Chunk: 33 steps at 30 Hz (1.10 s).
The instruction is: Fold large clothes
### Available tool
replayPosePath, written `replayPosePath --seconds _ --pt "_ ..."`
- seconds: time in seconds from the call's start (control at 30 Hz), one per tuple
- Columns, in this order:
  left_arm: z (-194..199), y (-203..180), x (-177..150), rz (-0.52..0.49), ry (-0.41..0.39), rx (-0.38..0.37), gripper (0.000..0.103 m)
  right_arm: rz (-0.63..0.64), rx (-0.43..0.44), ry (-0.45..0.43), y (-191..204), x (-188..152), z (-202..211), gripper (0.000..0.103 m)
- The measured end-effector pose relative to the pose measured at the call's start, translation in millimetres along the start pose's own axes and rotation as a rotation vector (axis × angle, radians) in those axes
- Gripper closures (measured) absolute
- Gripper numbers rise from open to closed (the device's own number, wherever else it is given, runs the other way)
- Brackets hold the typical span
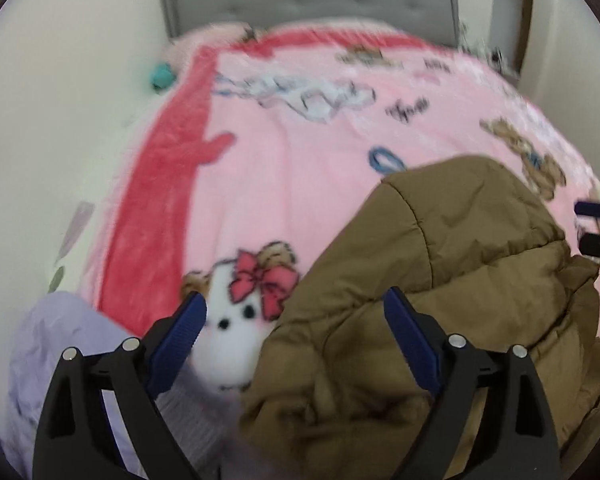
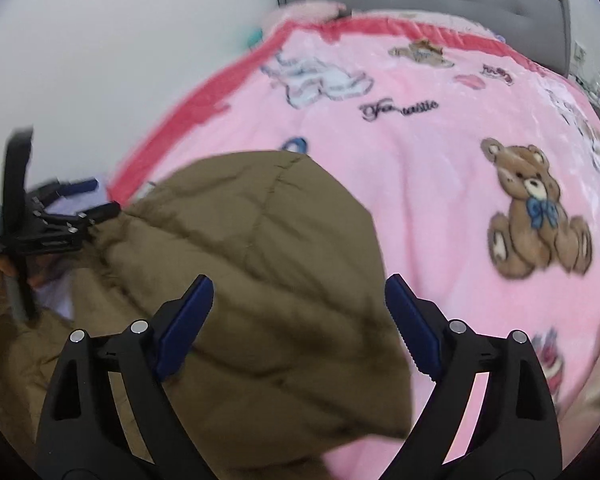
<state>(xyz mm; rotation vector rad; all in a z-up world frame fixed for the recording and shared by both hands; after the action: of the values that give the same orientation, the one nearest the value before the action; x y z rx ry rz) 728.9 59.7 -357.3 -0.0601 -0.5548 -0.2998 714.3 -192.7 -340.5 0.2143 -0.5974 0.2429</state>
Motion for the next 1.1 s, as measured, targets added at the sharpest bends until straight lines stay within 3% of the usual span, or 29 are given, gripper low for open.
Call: replayPosePath --seconds 0.13,0.2,0.33,0.43,0.47,0.5,0.57,0.6,0.67,0.8,0.87,0.97,1.1 --pt "-30 -9 9 -0.072 0.092 0.031 0.014 0.024 -0.043 0.158 -5 5 -45 0.019" --pt "-44 -11 9 -0.093 0.144 0.031 0.014 0.033 -0.046 0.185 -5 4 -58 0.014" --pt "-61 -3 7 -0.020 0.221 -0.019 0.014 -0.009 -0.067 0.219 -12 2 -77 0.008" --pt "-73 1 0 0.073 0.278 -0.063 0.014 -0.142 0.001 0.290 -22 -7 -96 0.009" --pt "-76 2 -3 0.097 0.294 -0.063 0.016 -0.165 0.025 0.291 -21 -8 -97 0.023" --pt "-78 1 -5 0.114 0.298 -0.075 0.022 -0.192 0.078 0.282 -18 -8 -96 0.047" --pt "-78 -8 -5 0.141 0.277 -0.139 0.058 -0.205 0.121 0.249 -14 -7 -90 0.062" --pt "-76 -12 -5 0.139 0.263 -0.140 0.062 -0.196 0.124 0.238 -12 -7 -88 0.071" --pt "-72 -20 -4 0.098 0.238 -0.121 0.078 -0.164 0.121 0.210 -7 -4 -79 0.079" --pt "-36 -26 0 0.009 0.108 -0.128 0.084 0.000 0.068 0.095 14 5 -42 0.084" --pt "-8 -28 -2 -0.050 0.030 -0.144 0.084 0.086 0.081 0.008 28 5 -11 0.084" --pt "49 -29 -23 -0.093 -0.062 -0.214 0.084 0.171 0.121 -0.095 43 -5 37 0.084" --pt "118 -35 -57 -0.127 -0.126 -0.283 0.084 0.206 0.164 -0.183 66 -30 96 0.084"
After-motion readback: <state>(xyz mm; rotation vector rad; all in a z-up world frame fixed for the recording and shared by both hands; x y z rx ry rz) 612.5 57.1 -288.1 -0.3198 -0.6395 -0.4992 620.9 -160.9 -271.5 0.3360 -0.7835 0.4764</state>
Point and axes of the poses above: each gripper's, at about its wrist camera, not at the fingertips, and z roughly against the way its jaws point, y to its left, x to its top, the point moved 8 cm from there along -z, roughly the way its jaws point, and after that the axes turned 6 degrees about -x, right-handed, at the moved point
